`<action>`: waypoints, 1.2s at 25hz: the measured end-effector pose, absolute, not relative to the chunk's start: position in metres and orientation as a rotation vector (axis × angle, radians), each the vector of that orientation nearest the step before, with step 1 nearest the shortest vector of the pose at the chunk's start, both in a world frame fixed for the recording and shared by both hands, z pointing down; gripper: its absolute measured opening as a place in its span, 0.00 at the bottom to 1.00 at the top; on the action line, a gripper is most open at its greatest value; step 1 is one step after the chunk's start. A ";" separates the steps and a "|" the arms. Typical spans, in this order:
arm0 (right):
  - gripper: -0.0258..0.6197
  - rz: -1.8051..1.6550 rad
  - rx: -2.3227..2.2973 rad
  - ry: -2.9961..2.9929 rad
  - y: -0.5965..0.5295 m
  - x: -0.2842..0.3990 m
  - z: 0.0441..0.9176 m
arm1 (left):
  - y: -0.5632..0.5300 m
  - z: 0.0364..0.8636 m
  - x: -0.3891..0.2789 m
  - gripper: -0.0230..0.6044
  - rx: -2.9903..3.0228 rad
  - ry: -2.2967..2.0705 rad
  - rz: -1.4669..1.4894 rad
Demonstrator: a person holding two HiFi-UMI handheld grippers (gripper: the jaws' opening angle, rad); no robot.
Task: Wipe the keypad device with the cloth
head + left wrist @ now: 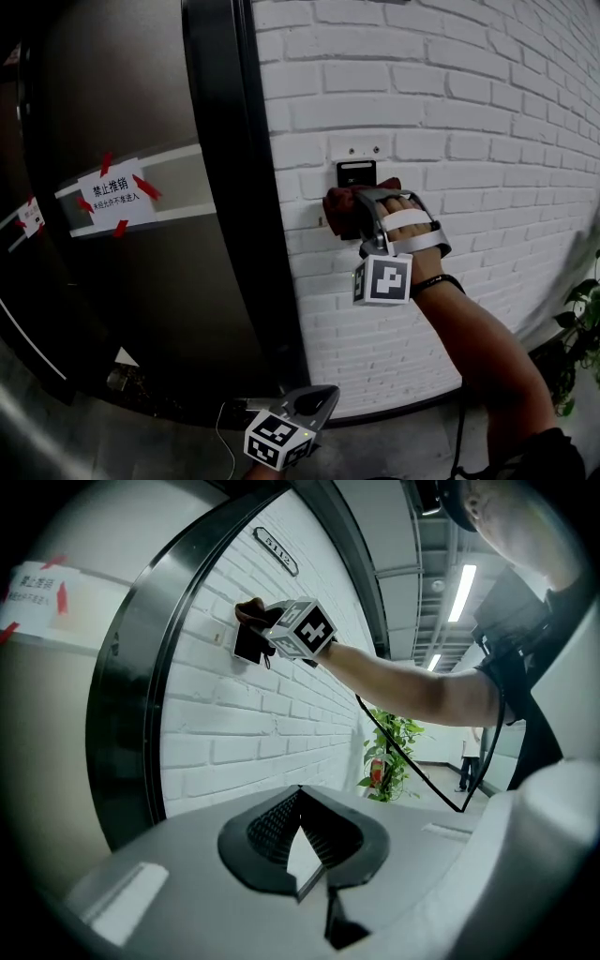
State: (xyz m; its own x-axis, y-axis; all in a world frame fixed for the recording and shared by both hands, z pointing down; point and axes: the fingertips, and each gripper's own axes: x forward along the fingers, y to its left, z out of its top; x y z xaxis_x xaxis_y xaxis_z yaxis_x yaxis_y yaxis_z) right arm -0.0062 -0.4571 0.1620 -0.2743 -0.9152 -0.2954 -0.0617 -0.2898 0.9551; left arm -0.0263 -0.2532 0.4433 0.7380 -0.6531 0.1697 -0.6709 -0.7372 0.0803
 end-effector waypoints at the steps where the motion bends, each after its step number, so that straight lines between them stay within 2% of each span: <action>1: 0.12 -1.644 1.298 -1.274 -0.457 -0.006 0.165 | -0.252 0.444 -0.026 0.06 2.796 -1.063 0.197; 30: 0.12 -1.547 1.216 -1.359 -0.454 -0.006 0.250 | -0.243 0.446 -0.021 0.06 2.785 -1.035 0.216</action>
